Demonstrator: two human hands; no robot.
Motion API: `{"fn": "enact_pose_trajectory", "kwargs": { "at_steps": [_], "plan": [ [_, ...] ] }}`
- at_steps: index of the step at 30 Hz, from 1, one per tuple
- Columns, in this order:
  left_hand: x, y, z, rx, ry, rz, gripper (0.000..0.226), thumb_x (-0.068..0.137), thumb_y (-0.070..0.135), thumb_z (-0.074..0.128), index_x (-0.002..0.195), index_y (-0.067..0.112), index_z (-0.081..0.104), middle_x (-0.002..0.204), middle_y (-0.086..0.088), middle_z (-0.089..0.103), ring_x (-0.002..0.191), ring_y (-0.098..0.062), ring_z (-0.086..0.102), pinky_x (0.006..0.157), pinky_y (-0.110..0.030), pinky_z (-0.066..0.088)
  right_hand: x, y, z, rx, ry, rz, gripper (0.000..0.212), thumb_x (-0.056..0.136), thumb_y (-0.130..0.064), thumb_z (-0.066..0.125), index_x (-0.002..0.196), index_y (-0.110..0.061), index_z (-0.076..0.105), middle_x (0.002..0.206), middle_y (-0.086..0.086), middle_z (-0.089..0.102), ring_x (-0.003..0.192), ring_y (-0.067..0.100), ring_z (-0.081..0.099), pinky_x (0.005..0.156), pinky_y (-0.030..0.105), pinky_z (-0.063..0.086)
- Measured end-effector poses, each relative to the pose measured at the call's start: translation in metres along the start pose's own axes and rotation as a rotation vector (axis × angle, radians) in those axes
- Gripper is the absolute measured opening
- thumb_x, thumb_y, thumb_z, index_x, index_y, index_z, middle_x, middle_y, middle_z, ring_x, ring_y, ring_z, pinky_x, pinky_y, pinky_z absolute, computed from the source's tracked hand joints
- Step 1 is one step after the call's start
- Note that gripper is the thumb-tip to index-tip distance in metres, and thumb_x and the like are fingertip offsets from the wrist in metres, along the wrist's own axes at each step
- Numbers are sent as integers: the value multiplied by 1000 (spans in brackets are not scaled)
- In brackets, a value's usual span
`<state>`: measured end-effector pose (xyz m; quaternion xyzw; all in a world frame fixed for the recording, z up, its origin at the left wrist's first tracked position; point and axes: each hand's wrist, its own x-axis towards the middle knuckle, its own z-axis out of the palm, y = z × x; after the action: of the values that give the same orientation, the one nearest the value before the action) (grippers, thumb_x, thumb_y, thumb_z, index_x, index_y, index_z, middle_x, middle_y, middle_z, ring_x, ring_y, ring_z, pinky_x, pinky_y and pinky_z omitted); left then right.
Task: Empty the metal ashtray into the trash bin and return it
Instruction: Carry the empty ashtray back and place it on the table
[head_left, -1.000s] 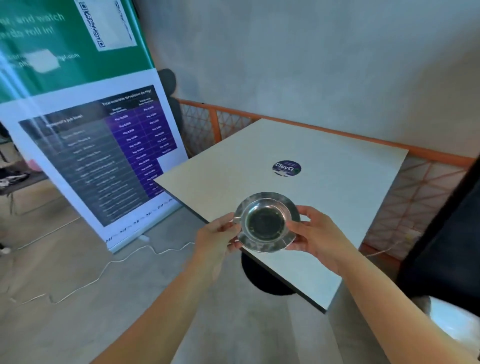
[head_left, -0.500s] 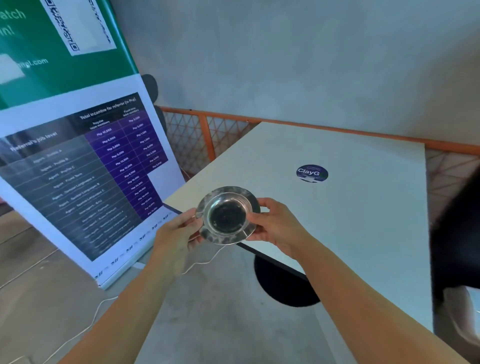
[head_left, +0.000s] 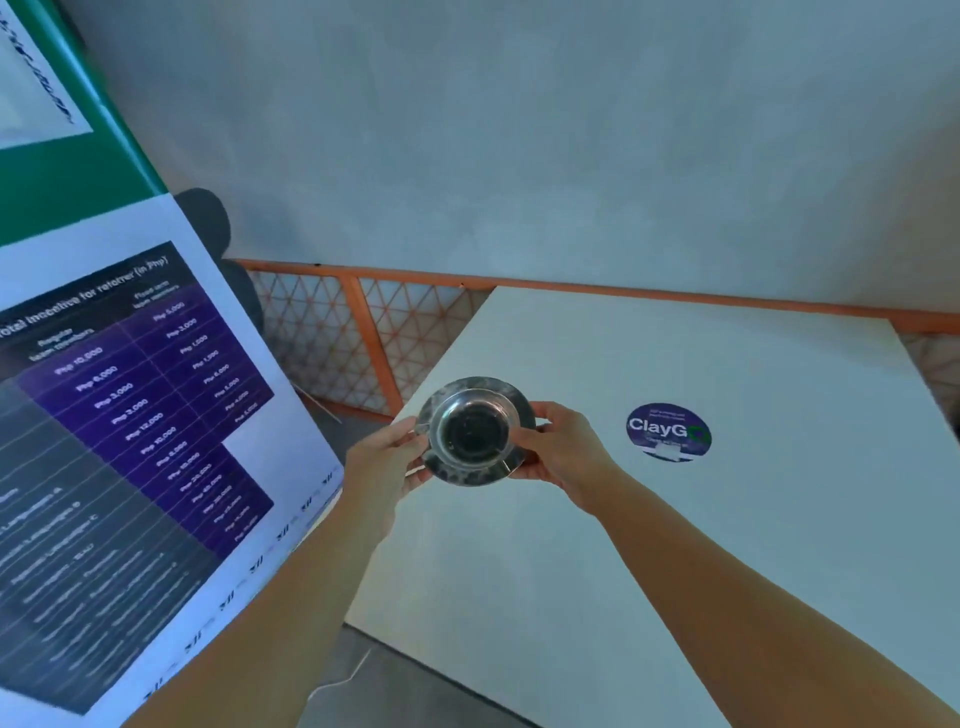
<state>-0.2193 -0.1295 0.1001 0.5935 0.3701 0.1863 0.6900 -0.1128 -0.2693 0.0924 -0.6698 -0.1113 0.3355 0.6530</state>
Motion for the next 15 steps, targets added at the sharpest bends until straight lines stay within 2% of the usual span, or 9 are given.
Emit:
{"fn": "enact_pose_trajectory", "kwargs": {
  "at_steps": [3, 7, 9, 12, 15],
  "plan": [
    [60, 7, 5, 10, -41, -32, 34, 87, 4, 55, 121, 3, 58, 114, -14, 64, 100, -26, 60, 78, -32, 49, 45, -6, 6, 36, 72, 22, 37, 84, 4, 58, 120, -3, 55, 95, 18, 65, 81, 30, 67, 72, 40, 59],
    [137, 7, 12, 56, -127, -49, 33, 86, 5, 57, 119, 5, 58, 87, -4, 67, 77, -16, 62, 66, -26, 50, 103, -2, 15, 59, 197, 41, 34, 82, 5, 59, 116, 0, 57, 81, 12, 64, 72, 28, 66, 73, 41, 58],
    [173, 1, 16, 80, -165, -65, 28, 86, 4, 57, 114, 7, 61, 78, -1, 66, 70, -14, 61, 60, -24, 48, 129, 5, 18, 81, 271, 66, 33, 82, 6, 58, 114, 0, 59, 85, 15, 64, 76, 31, 66, 75, 42, 58],
    [225, -14, 23, 125, -199, -100, 22, 86, 3, 56, 104, 13, 64, 74, -2, 65, 66, -14, 60, 58, -24, 47, 167, 20, 22, 91, 354, 117, 31, 83, 7, 54, 112, 2, 61, 93, 20, 64, 80, 33, 65, 75, 43, 58],
    [265, -32, 31, 182, -264, -137, 20, 87, 3, 55, 104, 8, 65, 82, -8, 66, 67, -16, 59, 60, -25, 49, 199, 37, 22, 85, 425, 172, 29, 84, 6, 50, 110, 2, 62, 93, 20, 64, 77, 32, 64, 69, 40, 59]
  ]
}}
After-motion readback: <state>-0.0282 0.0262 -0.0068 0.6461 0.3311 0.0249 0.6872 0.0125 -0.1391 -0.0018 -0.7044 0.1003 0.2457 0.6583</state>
